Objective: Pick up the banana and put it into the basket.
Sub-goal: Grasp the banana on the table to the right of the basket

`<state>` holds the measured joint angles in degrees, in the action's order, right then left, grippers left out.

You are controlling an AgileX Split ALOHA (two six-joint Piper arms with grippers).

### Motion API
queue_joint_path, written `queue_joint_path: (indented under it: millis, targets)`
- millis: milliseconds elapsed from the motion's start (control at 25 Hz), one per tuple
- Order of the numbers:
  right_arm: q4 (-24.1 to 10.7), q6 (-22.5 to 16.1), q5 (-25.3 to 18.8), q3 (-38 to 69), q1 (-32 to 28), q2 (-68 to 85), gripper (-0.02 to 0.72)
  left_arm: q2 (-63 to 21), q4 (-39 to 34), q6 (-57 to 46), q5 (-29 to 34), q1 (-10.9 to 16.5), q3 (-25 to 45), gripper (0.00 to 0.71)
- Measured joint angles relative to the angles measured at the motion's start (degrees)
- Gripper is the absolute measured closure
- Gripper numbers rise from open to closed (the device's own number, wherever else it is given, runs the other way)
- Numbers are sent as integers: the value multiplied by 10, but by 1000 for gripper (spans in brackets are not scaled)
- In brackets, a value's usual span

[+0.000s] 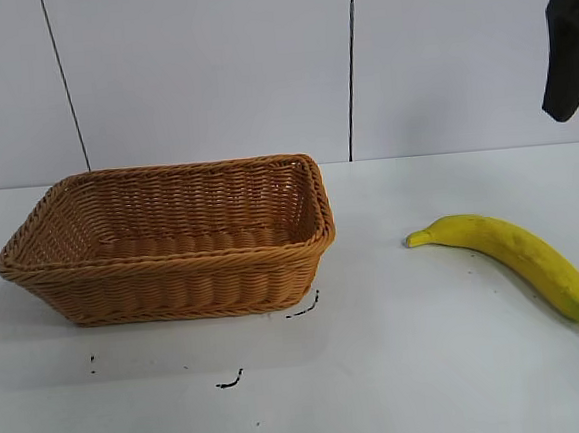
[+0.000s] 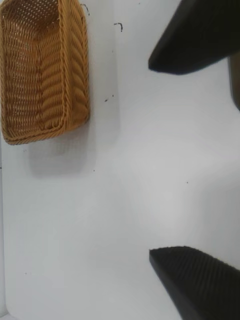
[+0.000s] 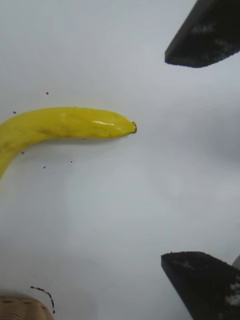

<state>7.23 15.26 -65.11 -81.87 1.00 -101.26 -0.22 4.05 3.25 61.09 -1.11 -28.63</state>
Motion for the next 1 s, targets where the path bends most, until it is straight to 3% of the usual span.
queue_joint_path:
  millis: [280,400,1000]
  targets:
    - [-3,79,61,-1,0,-43,13,0,0,0,0,0,0,17]
    - [-7,92,89,-1,0,-55,13,0,0,0,0,0,0,17]
    - [13,80,128,-1,0,-163,13,0,0,0,0,0,0,17]
